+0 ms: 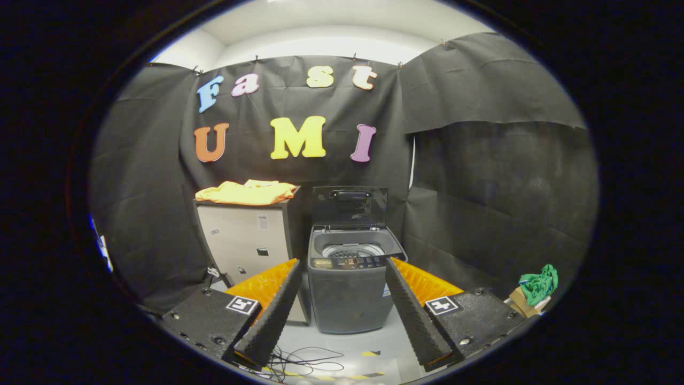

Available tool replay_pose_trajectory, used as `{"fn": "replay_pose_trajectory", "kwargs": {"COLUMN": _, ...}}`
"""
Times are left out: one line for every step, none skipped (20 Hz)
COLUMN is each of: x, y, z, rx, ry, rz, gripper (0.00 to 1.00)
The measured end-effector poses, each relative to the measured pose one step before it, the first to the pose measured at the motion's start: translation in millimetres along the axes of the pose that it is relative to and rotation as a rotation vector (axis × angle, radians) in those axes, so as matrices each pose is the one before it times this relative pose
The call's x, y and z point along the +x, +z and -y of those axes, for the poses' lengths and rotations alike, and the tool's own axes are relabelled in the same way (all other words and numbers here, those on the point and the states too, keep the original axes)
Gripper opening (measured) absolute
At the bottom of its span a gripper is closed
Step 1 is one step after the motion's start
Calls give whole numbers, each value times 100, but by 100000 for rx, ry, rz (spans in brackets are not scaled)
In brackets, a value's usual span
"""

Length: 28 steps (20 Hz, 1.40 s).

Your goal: Put the clothes into the washing machine and then close the washing machine lid.

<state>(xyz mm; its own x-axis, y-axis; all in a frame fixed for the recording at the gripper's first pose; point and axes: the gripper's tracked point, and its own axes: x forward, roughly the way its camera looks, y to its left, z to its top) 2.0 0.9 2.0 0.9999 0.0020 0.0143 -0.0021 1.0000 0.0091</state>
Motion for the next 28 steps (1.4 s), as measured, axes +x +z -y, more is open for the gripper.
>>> {"fn": "replay_pose_trajectory", "kwargs": {"x": 24, "y": 56, "z": 31, "rx": 243, "ry": -254, "rz": -249, "gripper": 98}}
{"fn": "replay_pose_trajectory", "kwargs": {"x": -15, "y": 20, "z": -22, "rx": 167, "ry": -220, "rz": 26, "gripper": 98}}
{"fn": "replay_pose_trajectory", "kwargs": {"x": 19, "y": 111, "z": 17, "rx": 47, "ry": -307, "rz": 96, "gripper": 99}}
{"fn": "replay_pose_trajectory", "kwargs": {"x": 40, "y": 71, "z": 26, "rx": -54, "ry": -371, "rz": 273, "gripper": 99}}
{"fn": "replay_pose_trajectory", "kwargs": {"x": 22, "y": 187, "z": 67, "rx": -201, "ry": -344, "rz": 218, "gripper": 99}}
{"fn": "replay_pose_trajectory", "kwargs": {"x": 226, "y": 423, "z": 96, "rx": 162, "ry": -294, "rz": 136, "gripper": 99}}
{"fn": "replay_pose_trajectory", "kwargs": {"x": 495, "y": 579, "z": 149, "rx": 615, "ry": -93, "rz": -82, "gripper": 99}}
{"fn": "replay_pose_trajectory", "kwargs": {"x": 1408, "y": 806, "z": -65, "rx": 801, "ry": 63, "rz": 5, "gripper": 98}}
{"fn": "replay_pose_trajectory", "kwargs": {"x": 807, "y": 678, "z": -129, "rx": 433, "ry": -87, "rz": 2, "gripper": 99}}
{"fn": "replay_pose_trajectory", "kwargs": {"x": 405, "y": 472, "z": -28, "rx": -53, "ry": 65, "rz": 250, "gripper": 99}}
{"fn": "replay_pose_trajectory", "kwargs": {"x": 615, "y": 789, "z": -115, "rx": -816, "ry": 235, "rz": 252, "gripper": 98}}
{"fn": "replay_pose_trajectory", "kwargs": {"x": 592, "y": 627, "z": -131, "rx": -963, "ry": 246, "rz": -56, "gripper": 99}}
{"fn": "replay_pose_trajectory", "kwargs": {"x": 787, "y": 877, "z": -136, "rx": -609, "ry": 329, "rz": -102, "gripper": 99}}
{"fn": "replay_pose_trajectory", "kwargs": {"x": 764, "y": 1032, "z": -352, "rx": -213, "ry": 763, "rz": 292, "gripper": 99}}
{"fn": "replay_pose_trajectory", "kwargs": {"x": 847, "y": 1102, "z": -303, "rx": 63, "ry": 652, "rz": 638, "gripper": 99}}
{"fn": "replay_pose_trajectory", "kwargs": {"x": 860, "y": 921, "z": -183, "rx": -433, "ry": 380, "rz": 121, "gripper": 99}}
{"fn": "replay_pose_trajectory", "kwargs": {"x": 876, "y": 985, "z": -569, "rx": -632, "ry": 1443, "rz": 352, "gripper": 99}}
{"fn": "replay_pose_trajectory", "kwargs": {"x": 937, "y": 1164, "z": -852, "rx": -679, "ry": 1445, "rz": 726, "gripper": 99}}
{"fn": "replay_pose_trajectory", "kwargs": {"x": 987, "y": 1274, "z": -608, "rx": -549, "ry": 1359, "rz": 500, "gripper": 99}}
{"fn": "replay_pose_trajectory", "kwargs": {"x": 993, "y": 1029, "z": -644, "rx": -472, "ry": 1491, "rz": 157, "gripper": 99}}
{"fn": "replay_pose_trajectory", "kwargs": {"x": 1099, "y": 880, "z": -847, "rx": 126, "ry": 1471, "rz": -399, "gripper": 99}}
{"fn": "replay_pose_trajectory", "kwargs": {"x": 1225, "y": 886, "z": -912, "rx": 155, "ry": 1927, "rz": -1178, "gripper": 99}}
{"fn": "replay_pose_trajectory", "kwargs": {"x": 1321, "y": 976, "z": -1023, "rx": 180, "ry": 2364, "rz": -856, "gripper": 99}}
{"fn": "replay_pose_trajectory", "kwargs": {"x": 1100, "y": 1446, "z": -1423, "rx": 282, "ry": 3405, "rz": 580, "gripper": 99}}
{"fn": "replay_pose_trajectory", "kwargs": {"x": 1494, "y": 1226, "z": -1002, "rx": -419, "ry": 1635, "rz": 466, "gripper": 99}}
{"fn": "replay_pose_trajectory", "kwargs": {"x": 1595, "y": 688, "z": -544, "rx": -1122, "ry": 740, "rz": -642, "gripper": 99}}
{"fn": "replay_pose_trajectory", "kwargs": {"x": 1342, "y": 804, "z": -877, "rx": -1060, "ry": 1383, "rz": -281, "gripper": 99}}
{"fn": "replay_pose_trajectory", "kwargs": {"x": 1229, "y": 1054, "z": -1301, "rx": -855, "ry": 1936, "rz": 323, "gripper": 99}}
